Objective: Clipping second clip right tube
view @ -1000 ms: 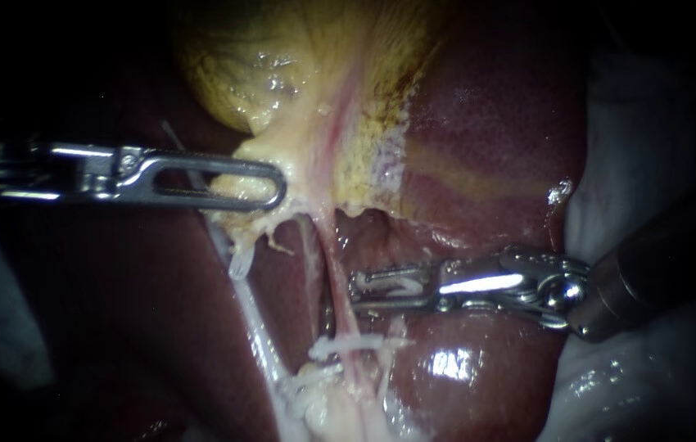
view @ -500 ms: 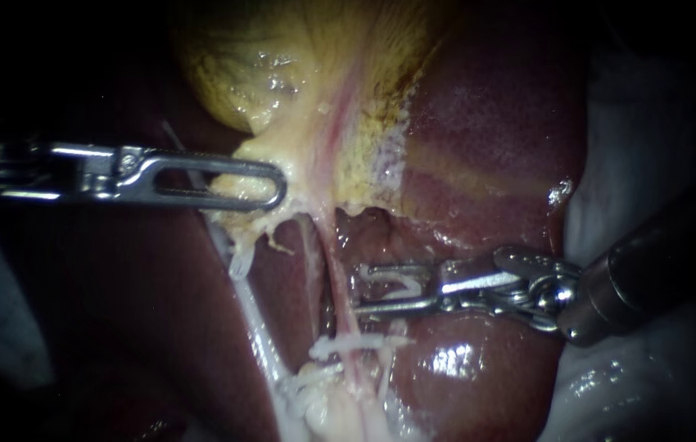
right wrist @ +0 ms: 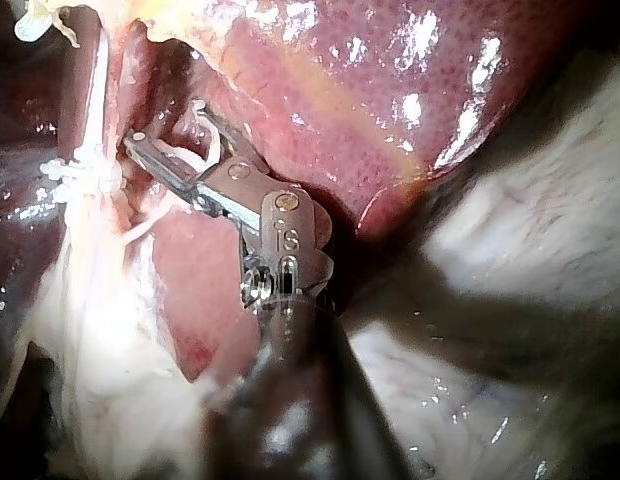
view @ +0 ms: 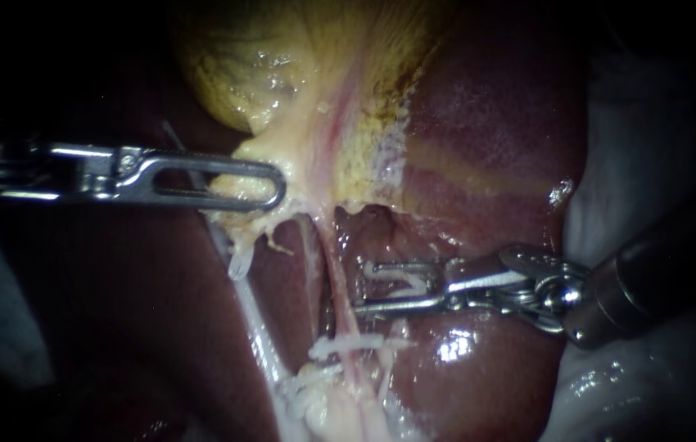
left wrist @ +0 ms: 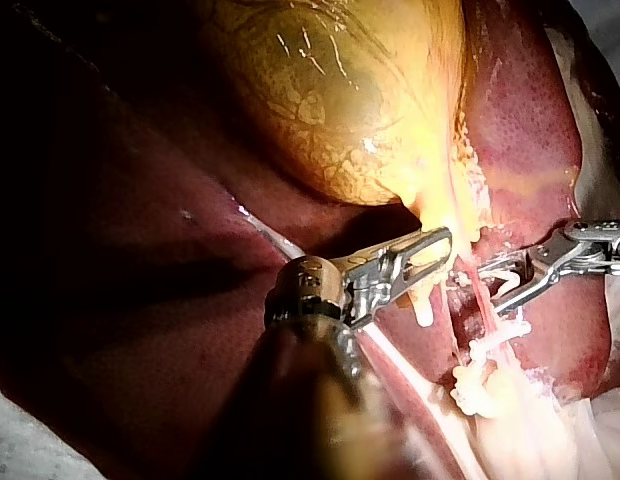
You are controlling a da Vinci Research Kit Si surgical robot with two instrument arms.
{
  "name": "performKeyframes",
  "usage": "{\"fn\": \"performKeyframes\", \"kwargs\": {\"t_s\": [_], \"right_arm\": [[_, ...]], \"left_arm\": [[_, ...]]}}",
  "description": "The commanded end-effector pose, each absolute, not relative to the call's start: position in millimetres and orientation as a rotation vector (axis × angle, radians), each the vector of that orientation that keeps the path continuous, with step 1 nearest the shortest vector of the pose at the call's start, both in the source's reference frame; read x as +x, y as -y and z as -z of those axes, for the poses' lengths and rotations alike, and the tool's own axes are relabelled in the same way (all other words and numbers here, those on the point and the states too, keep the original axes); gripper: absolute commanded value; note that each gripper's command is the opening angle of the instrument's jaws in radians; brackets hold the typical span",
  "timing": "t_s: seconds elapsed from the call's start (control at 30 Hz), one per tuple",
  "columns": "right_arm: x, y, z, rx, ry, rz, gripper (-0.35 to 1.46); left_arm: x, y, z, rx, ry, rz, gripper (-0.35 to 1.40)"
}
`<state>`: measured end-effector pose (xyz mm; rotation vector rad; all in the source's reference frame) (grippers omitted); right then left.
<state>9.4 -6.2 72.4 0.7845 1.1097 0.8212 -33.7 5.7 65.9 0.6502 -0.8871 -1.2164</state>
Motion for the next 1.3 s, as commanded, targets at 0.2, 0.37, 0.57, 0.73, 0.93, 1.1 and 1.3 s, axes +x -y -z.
{"fn": "performKeyframes", "kwargs": {"t_s": [0.2,0.37,0.57,0.73,0.93,1.1,1.3], "right_arm": [[9.8,6.4,-71.5,0.803,-1.115,-0.813,0.5],[10.3,6.6,-70.8,0.812,-1.12,-0.812,0.5],[11.1,7.0,-70.1,0.826,-1.128,-0.806,0.5],[11.8,7.1,-69.5,0.834,-1.136,-0.806,0.5],[12.4,7.2,-68.8,0.874,-1.146,-0.783,0.5],[12.9,7.3,-68.4,0.879,-1.148,-0.78,0.5],[13.3,7.4,-68.3,0.879,-1.148,-0.781,0.5]], "left_arm": [[-33.7,-5.7,-65.8,0.65,0.887,1.217,-0.35],[-33.7,-5.7,-65.8,0.65,0.887,1.217,-0.35],[-33.7,-5.7,-65.8,0.65,0.887,1.217,-0.35],[-33.7,-5.7,-65.8,0.65,0.887,1.217,-0.35],[-33.7,-5.7,-65.8,0.65,0.887,1.217,-0.35],[-33.7,-5.7,-65.8,0.65,0.887,1.217,-0.35],[-33.8,-5.7,-65.8,0.65,0.887,1.217,-0.35]]}}
